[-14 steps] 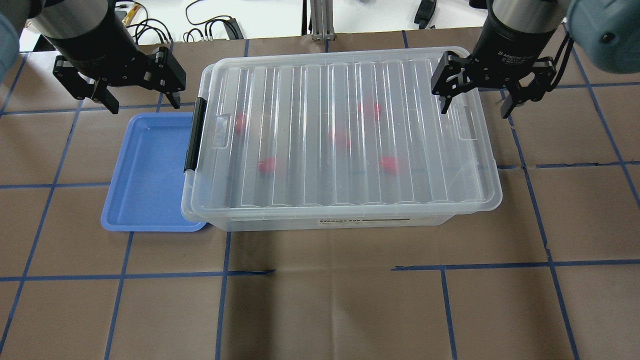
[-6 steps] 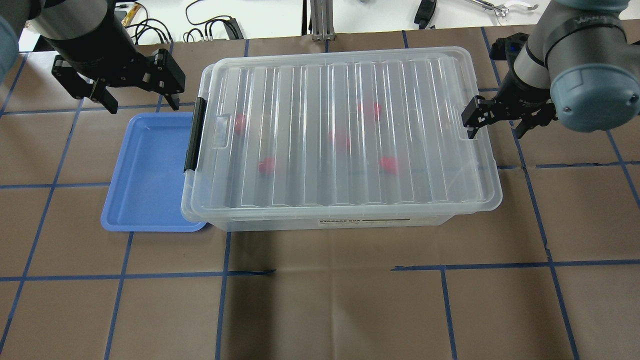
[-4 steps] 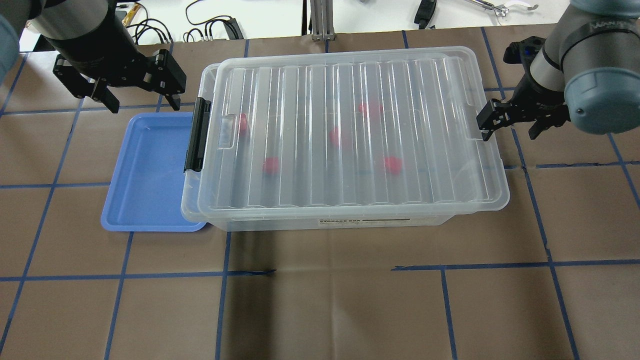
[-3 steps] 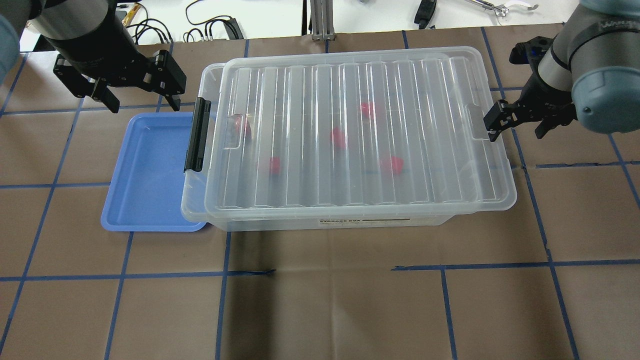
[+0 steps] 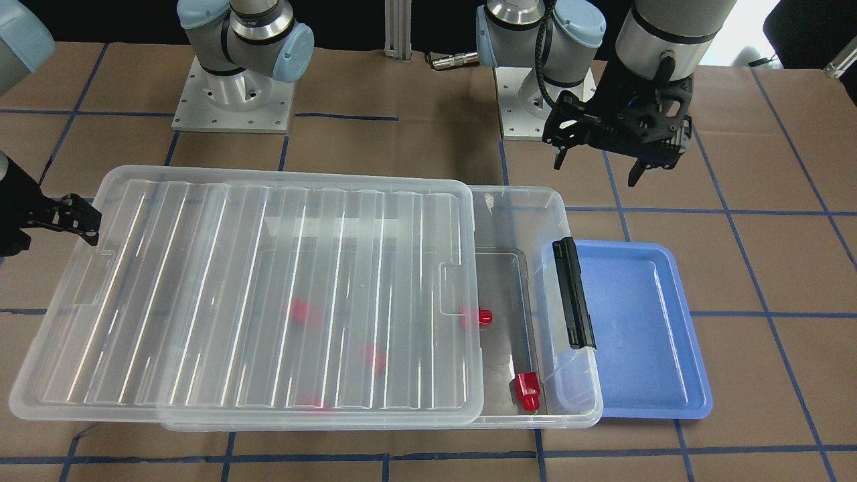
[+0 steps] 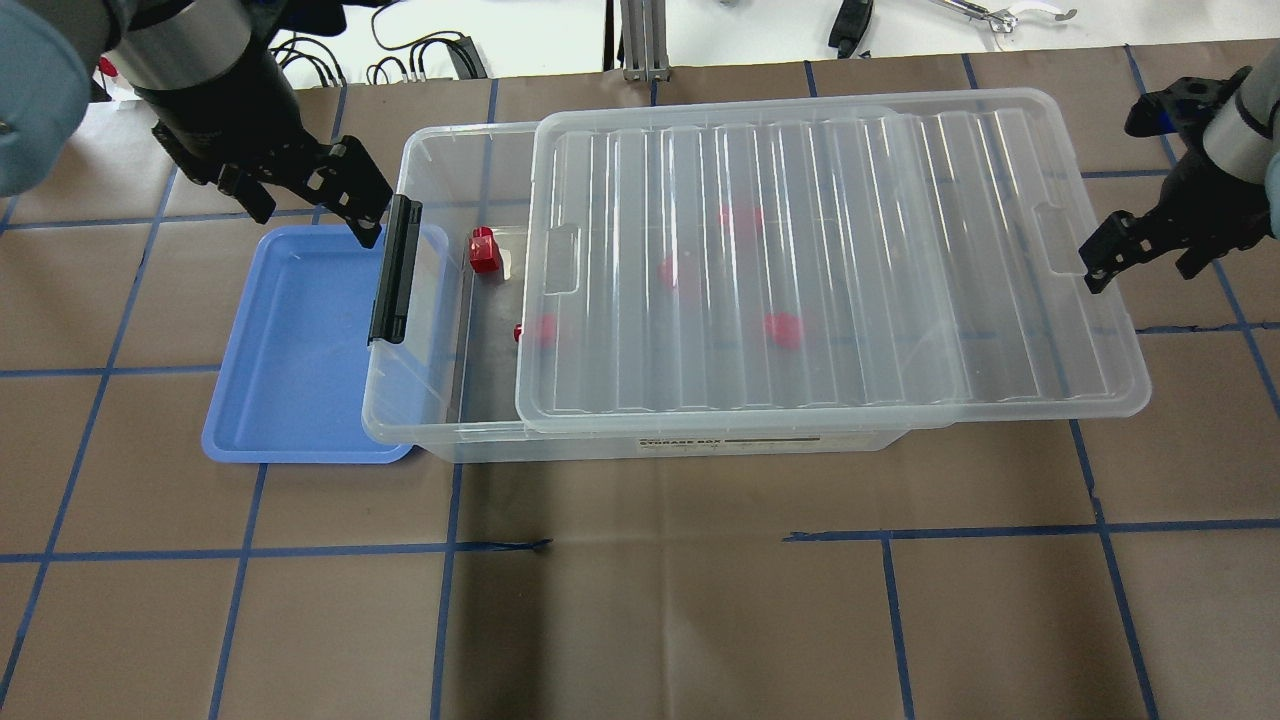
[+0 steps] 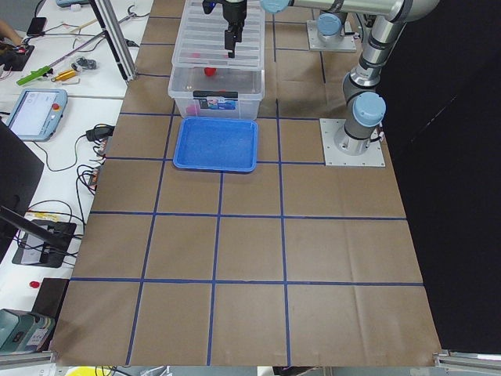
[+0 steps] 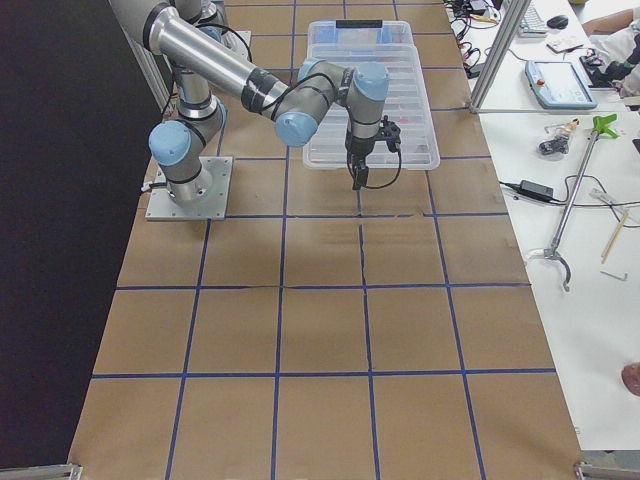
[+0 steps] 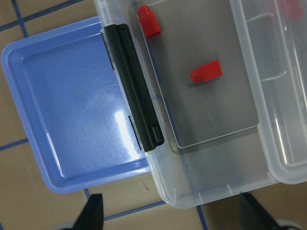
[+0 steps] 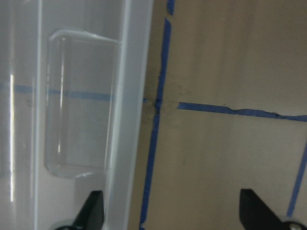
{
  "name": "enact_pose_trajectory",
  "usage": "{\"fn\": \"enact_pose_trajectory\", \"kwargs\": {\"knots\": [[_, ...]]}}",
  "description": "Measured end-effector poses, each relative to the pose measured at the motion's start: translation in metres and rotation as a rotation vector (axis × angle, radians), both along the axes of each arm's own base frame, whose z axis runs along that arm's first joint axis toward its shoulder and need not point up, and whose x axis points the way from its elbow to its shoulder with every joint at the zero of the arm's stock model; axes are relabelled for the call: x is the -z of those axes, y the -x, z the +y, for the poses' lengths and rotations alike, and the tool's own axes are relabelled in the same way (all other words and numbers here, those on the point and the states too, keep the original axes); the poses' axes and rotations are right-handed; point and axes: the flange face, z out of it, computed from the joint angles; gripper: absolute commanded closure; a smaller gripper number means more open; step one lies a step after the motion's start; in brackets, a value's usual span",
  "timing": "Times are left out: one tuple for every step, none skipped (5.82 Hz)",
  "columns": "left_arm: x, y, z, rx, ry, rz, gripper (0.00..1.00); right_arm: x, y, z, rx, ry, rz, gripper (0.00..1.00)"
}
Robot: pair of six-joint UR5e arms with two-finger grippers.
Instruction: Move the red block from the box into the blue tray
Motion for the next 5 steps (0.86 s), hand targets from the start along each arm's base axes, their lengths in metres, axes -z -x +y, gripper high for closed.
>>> {"fn": "enact_pose_trajectory", "kwargs": {"knots": [[0.018,0.014,-0.008,0.17,-0.035,0.005,0.02,-0.002,0.031,0.007,-0.004,-0.002,0.02,0.0],[0.039,0.032,-0.018,0.354,-0.065,0.012,0.03,-0.004,0.052,0.013,0.0,-0.004,0.039,0.0],[0.06,0.051,-0.029,0.537,-0.077,0.017,0.03,-0.006,0.066,0.017,0.013,-0.01,0.06,0.0],[0.084,0.068,-0.041,0.713,-0.076,0.02,0.04,-0.009,0.078,0.02,0.031,-0.009,0.076,0.0],[0.112,0.084,-0.052,0.868,-0.071,0.023,0.04,-0.014,0.085,0.023,0.048,-0.003,0.09,0.0]]}}
